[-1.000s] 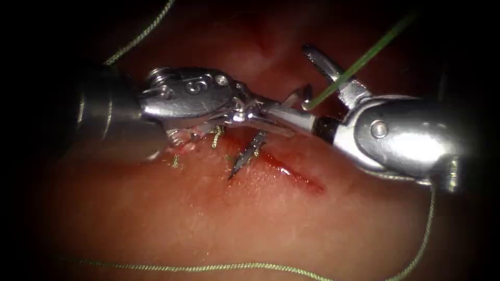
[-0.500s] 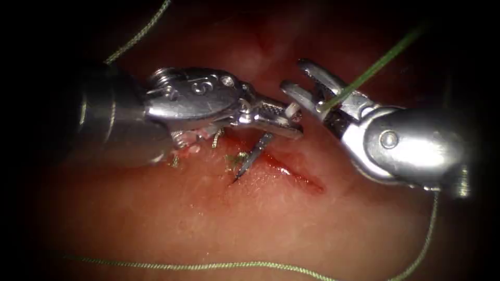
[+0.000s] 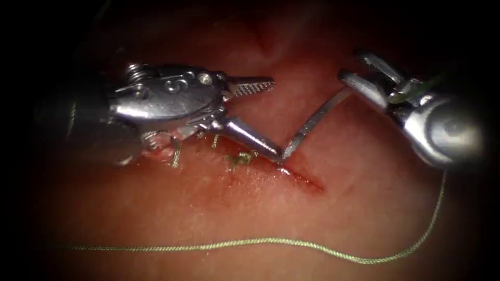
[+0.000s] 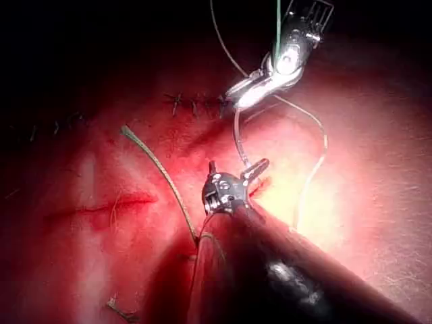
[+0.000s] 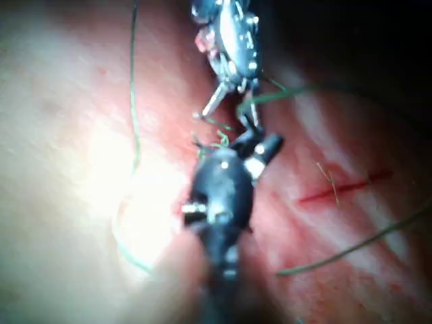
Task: Wound Closure
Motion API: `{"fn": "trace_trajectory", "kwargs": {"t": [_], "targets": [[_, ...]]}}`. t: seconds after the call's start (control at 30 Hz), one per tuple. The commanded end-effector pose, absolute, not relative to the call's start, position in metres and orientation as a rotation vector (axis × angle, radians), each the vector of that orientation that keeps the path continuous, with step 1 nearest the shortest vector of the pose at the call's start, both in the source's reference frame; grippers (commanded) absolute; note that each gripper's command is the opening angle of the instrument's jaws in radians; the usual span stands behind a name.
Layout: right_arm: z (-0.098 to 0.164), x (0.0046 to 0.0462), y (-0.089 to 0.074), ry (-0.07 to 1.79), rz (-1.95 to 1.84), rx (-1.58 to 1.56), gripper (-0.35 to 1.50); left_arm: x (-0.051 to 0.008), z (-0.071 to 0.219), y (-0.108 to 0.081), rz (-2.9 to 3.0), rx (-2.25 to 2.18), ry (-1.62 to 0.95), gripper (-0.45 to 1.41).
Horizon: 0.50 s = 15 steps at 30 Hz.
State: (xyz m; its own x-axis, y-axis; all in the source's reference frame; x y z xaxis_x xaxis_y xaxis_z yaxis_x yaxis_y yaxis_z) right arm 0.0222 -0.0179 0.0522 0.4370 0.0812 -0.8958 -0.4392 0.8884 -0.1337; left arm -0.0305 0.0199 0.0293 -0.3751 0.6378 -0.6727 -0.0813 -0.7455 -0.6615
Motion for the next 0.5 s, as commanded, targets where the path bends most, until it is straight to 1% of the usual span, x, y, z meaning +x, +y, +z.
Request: {"fn": "trace_trajectory", "kwargs": {"t": [0.03,0.07,0.1,0.2,0.4,0.5], "targets": [[0.0532,0.0223,-0.0176,1.07,0.326,-0.385,-0.35,-0.0311,0.0299,0.0197,2.179,-1.378,-0.75,0.93],[0.0536,0.0222,-0.0175,1.067,0.324,-0.385,-0.35,-0.0311,0.0299,0.0192,2.21,-1.354,-0.75,0.88],[0.0541,0.0222,-0.0175,1.05,0.308,-0.394,-0.35,-0.0314,0.0303,0.0179,2.274,-1.296,-0.747,0.76],[0.0549,0.0226,-0.0176,1.022,0.27,-0.407,-0.35,-0.032,0.0317,0.0155,2.354,-1.218,-0.728,0.56],[0.0561,0.0236,-0.0182,0.989,0.218,-0.429,-0.35,-0.0336,0.0358,0.0118,2.415,-1.186,-0.715,0.39],[0.0563,0.0241,-0.0183,0.974,0.187,-0.449,-0.35,-0.0341,0.0378,0.0112,2.448,-1.155,-0.701,0.34]]}}
